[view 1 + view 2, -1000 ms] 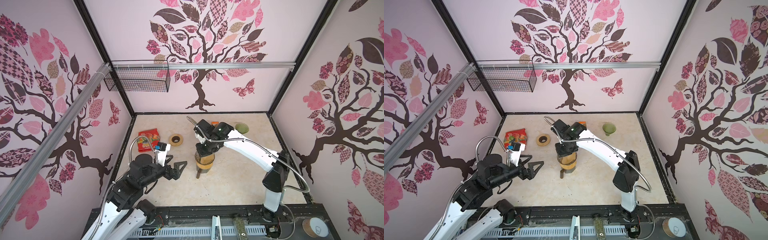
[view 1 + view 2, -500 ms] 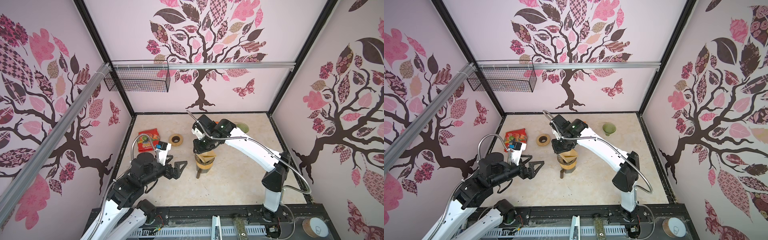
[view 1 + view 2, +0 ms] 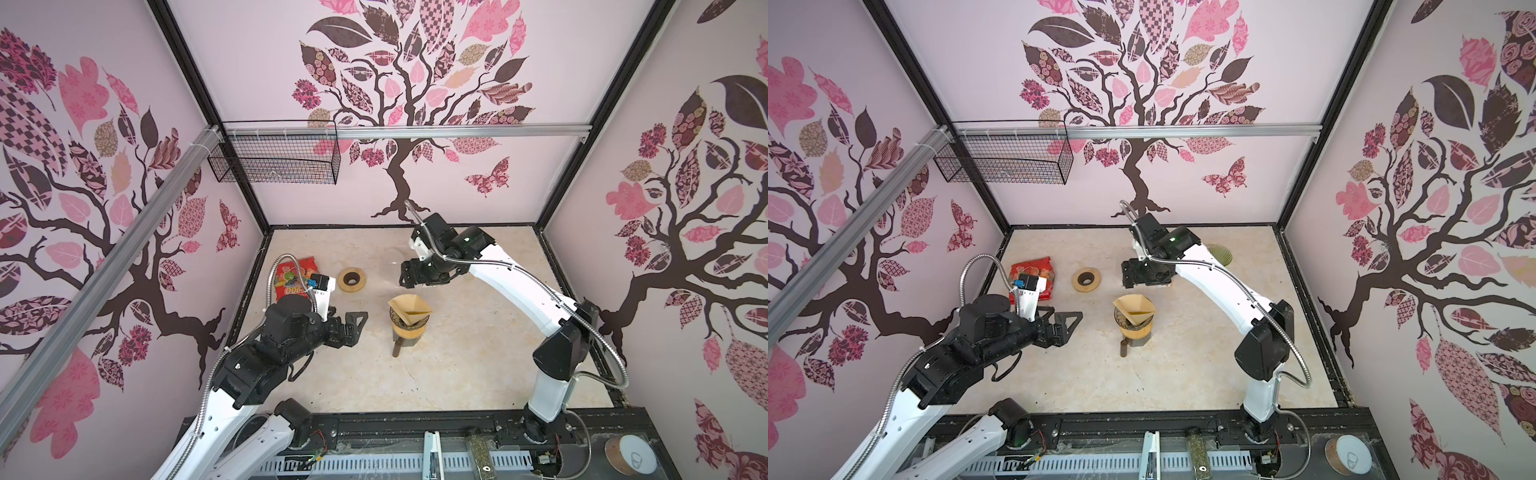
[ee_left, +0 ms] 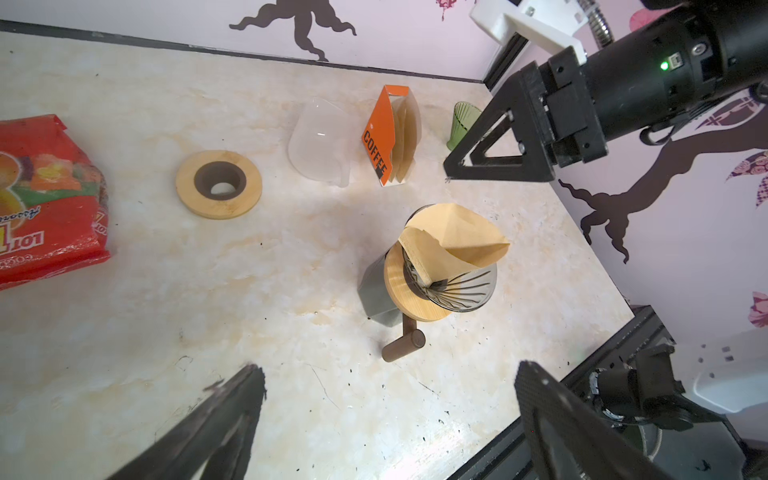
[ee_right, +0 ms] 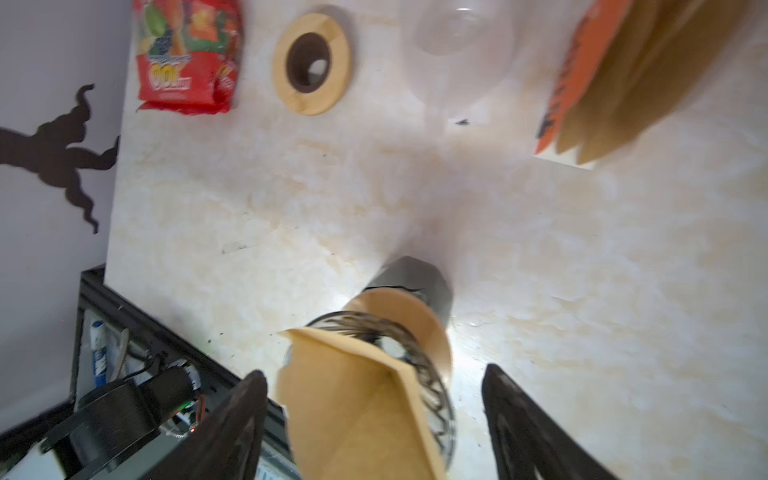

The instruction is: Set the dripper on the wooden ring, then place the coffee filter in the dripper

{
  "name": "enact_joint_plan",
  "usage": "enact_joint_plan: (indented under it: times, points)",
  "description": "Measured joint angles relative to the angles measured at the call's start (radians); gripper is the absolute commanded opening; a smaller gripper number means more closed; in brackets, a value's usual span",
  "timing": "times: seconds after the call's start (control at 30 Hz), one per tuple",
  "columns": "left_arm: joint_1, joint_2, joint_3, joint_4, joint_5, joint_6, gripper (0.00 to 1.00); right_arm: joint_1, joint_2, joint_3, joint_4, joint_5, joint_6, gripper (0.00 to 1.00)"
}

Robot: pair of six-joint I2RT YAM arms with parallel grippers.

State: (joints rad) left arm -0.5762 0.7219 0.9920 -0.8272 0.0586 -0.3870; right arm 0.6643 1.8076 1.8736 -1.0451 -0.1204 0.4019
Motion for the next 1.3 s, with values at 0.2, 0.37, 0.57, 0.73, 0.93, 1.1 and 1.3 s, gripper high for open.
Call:
enact_joint_plan:
  times: [0.2, 0.37, 0.57, 0.73, 0.93, 1.1, 1.3]
  points:
    - [0.0, 0.139, 0.095, -0.077, 0.011, -0.005, 0.97, 0.003, -0.025, -0.062, 0.01, 0.08, -0.029, 1.0]
    - [0.0, 0.313, 0.218, -0.154, 0.031, -0.006, 0.97, 0.016, -0.035, -0.14, 0.014, 0.092, -0.047, 1.0]
    - [0.0, 0.442, 0.282, -0.193, 0.079, -0.011, 0.97, 0.049, -0.043, -0.206, 0.015, 0.105, -0.057, 1.0]
    - [0.0, 0.51, 0.319, -0.2, 0.087, -0.014, 0.97, 0.078, -0.053, -0.229, 0.022, 0.112, -0.059, 1.0]
    - [0.0, 0.621, 0.358, -0.215, 0.102, -0.016, 0.97, 0.094, -0.066, -0.254, 0.026, 0.114, -0.058, 1.0]
    - [0.0, 0.676, 0.377, -0.223, 0.096, -0.034, 0.97, 0.095, -0.087, -0.277, 0.043, 0.113, -0.053, 1.0]
    - [0.0, 0.712, 0.406, -0.223, 0.096, -0.044, 0.97, 0.096, -0.111, -0.291, 0.063, 0.109, -0.043, 1.0]
